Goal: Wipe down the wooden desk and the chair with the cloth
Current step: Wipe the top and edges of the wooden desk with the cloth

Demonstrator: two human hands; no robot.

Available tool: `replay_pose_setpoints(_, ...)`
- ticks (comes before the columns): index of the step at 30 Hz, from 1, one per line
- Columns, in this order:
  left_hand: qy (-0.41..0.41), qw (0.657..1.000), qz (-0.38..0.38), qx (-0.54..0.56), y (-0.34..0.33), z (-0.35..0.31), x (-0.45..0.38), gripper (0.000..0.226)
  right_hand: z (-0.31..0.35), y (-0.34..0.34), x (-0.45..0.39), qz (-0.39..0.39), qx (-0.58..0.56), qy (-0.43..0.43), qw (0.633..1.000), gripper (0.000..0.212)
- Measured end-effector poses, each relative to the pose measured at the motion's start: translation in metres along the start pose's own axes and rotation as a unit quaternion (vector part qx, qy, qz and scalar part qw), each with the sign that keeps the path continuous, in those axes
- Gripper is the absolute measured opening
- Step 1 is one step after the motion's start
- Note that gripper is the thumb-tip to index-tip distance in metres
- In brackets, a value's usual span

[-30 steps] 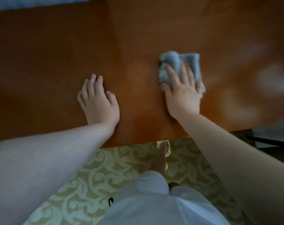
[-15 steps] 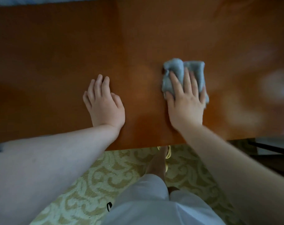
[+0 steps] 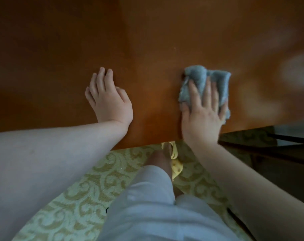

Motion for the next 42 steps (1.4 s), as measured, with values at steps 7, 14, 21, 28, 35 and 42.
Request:
replay_pose_setpoints(7, -0.001, 1.000, 0.004, 0.003, 0.001, -0.001, -0.003, 0.047, 0.048, -0.007, -0.030, 0.078, -0.013, 0.238, 0.968, 0.054)
replay_pose_setpoints(14, -0.011, 1.000, 0.029, 0.005, -0.002, 0.001, -0.001, 0.048, 0.045, -0.014, 0.030, -0.003, -0.026, -0.016, 1.000, 0.058)
replay_pose_setpoints(21, -0.023, 0.999, 0.039, 0.020, -0.003, 0.003, -0.001, 0.051, 0.079, -0.016, -0.010, 0.071, -0.039, 0.139, 0.987, 0.055)
replay_pose_setpoints(28, -0.047, 0.996, 0.065, 0.037, 0.000, 0.001, -0.001, 0.050, 0.117, -0.029, 0.041, 0.042, -0.030, 0.075, 0.996, 0.055)
replay_pose_setpoints(35, -0.337, 0.930, 0.147, 0.004, -0.002, -0.009, 0.022, 0.056, 0.048, -0.001, 0.043, -0.033, -0.002, -0.208, 0.978, 0.054)
replay_pose_setpoints(42, -0.285, 0.948, 0.144, -0.007, -0.006, -0.010, 0.015, 0.057, 0.091, -0.016, 0.014, 0.067, -0.018, 0.071, 0.995, 0.053)
Point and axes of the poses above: each hand's wrist, its own x-axis away from the middle knuckle, its own y-axis out of the back of the hand, z = x × y, the point moved 5 cm from there along -x, towards the middle knuckle, and after that the axes turned 12 degrees about y, right-handed, at the moved point
